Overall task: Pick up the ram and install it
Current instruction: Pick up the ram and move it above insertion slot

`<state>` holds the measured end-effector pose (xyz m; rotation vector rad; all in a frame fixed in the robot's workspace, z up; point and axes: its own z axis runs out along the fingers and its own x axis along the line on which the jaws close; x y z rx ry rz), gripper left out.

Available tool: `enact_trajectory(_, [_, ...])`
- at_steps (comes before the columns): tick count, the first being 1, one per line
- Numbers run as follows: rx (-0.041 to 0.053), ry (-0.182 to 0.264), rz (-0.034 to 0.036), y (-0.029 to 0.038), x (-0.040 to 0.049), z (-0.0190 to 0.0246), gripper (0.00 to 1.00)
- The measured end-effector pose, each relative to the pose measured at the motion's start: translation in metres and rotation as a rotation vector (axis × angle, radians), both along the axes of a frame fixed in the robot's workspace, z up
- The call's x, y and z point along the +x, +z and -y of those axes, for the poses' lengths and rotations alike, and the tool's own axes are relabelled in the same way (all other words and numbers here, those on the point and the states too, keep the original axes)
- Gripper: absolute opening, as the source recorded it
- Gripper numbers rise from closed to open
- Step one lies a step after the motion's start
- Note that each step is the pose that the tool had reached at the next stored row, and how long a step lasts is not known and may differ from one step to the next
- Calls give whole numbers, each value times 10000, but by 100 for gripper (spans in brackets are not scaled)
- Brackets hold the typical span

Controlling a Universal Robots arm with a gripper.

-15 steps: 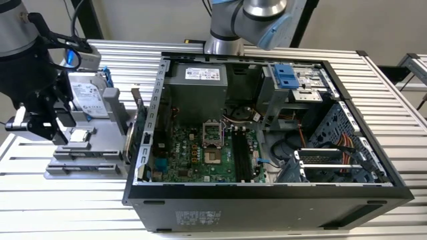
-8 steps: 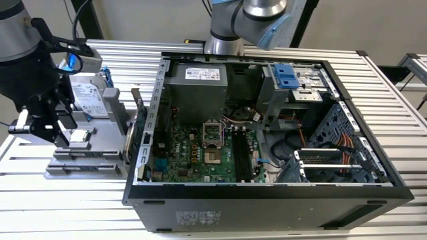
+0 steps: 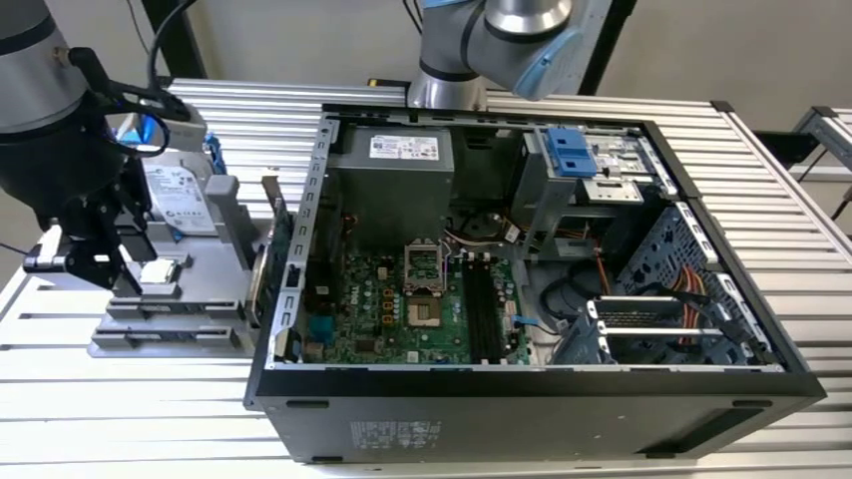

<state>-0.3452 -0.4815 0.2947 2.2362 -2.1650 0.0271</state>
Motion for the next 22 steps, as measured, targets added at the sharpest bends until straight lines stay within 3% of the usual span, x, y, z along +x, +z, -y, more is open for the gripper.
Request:
enact_trajectory(4, [-85,-1,2,-36,0,-50,100])
enact_trajectory(12, [-83,-9,2,-103,1,-50,100])
enact_trajectory(13, [-46,-7,-1,-108,1,-42,100])
enact_trajectory(14, [71,-8,0,-114,1,-31,100])
enact_trajectory(17, [584,-7,1,-122,2,1,100])
enact_trajectory(18, [641,-7,2,-126,2,4,100])
enact_trajectory(22, [641,-8,0,-136,1,6,100])
